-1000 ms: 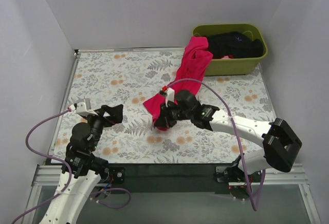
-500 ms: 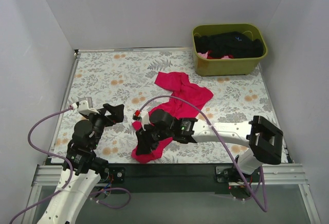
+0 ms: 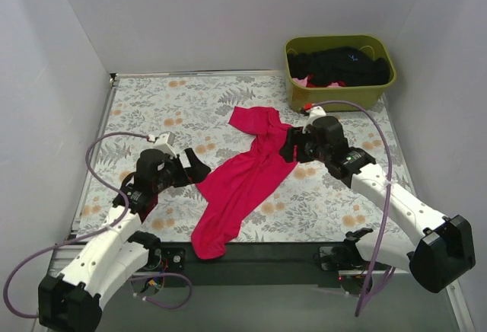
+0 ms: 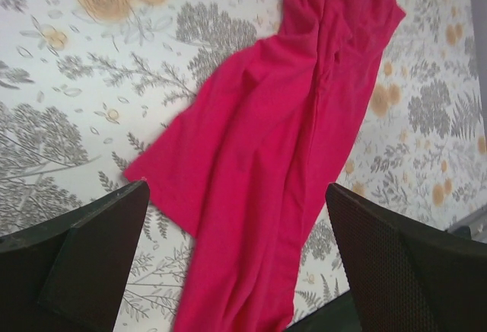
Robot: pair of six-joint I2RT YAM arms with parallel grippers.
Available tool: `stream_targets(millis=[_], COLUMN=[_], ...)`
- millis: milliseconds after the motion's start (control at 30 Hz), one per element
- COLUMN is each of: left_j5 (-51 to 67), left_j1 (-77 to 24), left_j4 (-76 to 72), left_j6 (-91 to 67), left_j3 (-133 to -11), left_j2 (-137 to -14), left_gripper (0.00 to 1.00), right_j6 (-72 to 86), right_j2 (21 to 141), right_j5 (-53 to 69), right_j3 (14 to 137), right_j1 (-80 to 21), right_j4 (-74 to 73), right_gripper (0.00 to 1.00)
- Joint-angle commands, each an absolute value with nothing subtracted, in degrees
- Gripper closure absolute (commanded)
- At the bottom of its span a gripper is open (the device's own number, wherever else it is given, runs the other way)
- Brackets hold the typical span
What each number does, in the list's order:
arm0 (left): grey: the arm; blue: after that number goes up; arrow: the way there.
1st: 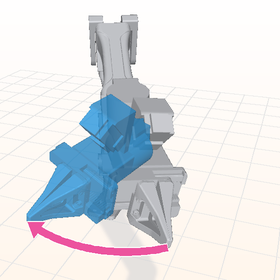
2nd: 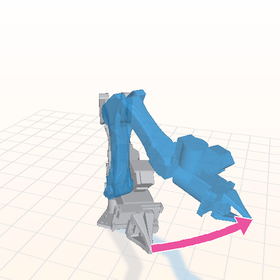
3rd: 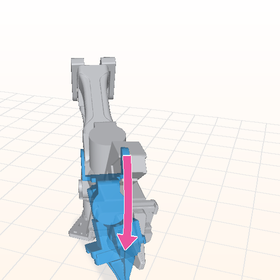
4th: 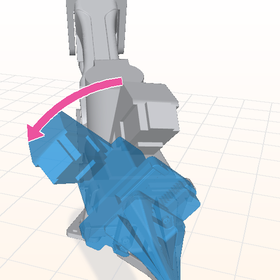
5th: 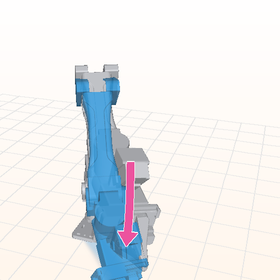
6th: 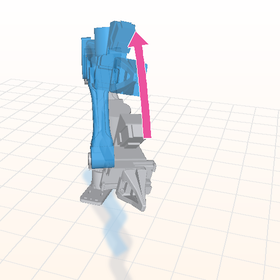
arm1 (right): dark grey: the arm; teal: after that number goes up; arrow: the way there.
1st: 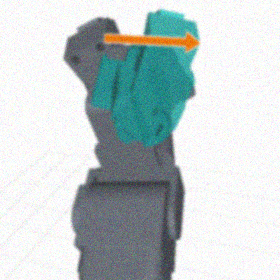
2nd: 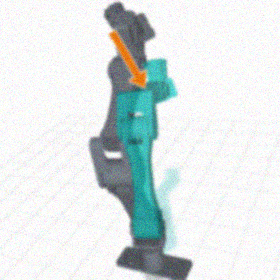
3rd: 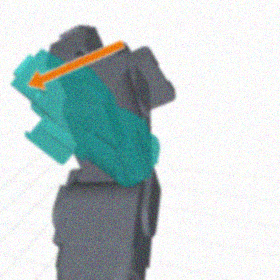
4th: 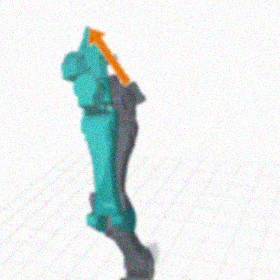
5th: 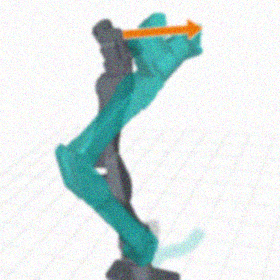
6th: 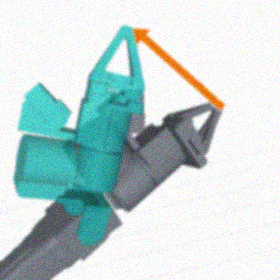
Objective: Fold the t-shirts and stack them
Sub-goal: Move the tshirt to the center of the board, then flatten the tshirt out
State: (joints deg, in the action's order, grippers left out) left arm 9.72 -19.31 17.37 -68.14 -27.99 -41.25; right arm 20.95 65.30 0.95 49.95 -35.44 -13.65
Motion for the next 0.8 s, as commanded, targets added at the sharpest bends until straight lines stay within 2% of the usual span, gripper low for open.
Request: stream_targets(millis=[0,167,367,500,767], left_j5=[16.26,12.23,-1.73,-6.24,-8.35], left_j1=[-20.82,-26.7,-30.06,-30.41,-33.13], left_j4=[17.31,18.36,22.23,22.76,22.24], left_j6=[-70.49,-71.19,-71.1,-70.84,-72.51], left_j3=[-31.02,-33.3,-36.21,-37.53,-40.08], left_j2=[-46.91,-57.2,-66.35,-71.53,-81.73], left_gripper=[0.05,0.06,0.1,0.12,0.28], right_j6=[17.67,17.49,17.31,17.4,19.07], right_j2=[63.9,67.4,73.46,77.6,86.38], right_j5=[-0.62,3.86,3.78,3.6,8.17], right_j3=[46.76,44.56,45.35,47.01,50.45], right_j1=[-27.97,-19.79,-18.46,-18.02,-18.11], right_j4=[-14.78,-9.94,-4.84,-2.55,-0.53], right_gripper=[0.4,0.43,0.46,0.48,0.48])
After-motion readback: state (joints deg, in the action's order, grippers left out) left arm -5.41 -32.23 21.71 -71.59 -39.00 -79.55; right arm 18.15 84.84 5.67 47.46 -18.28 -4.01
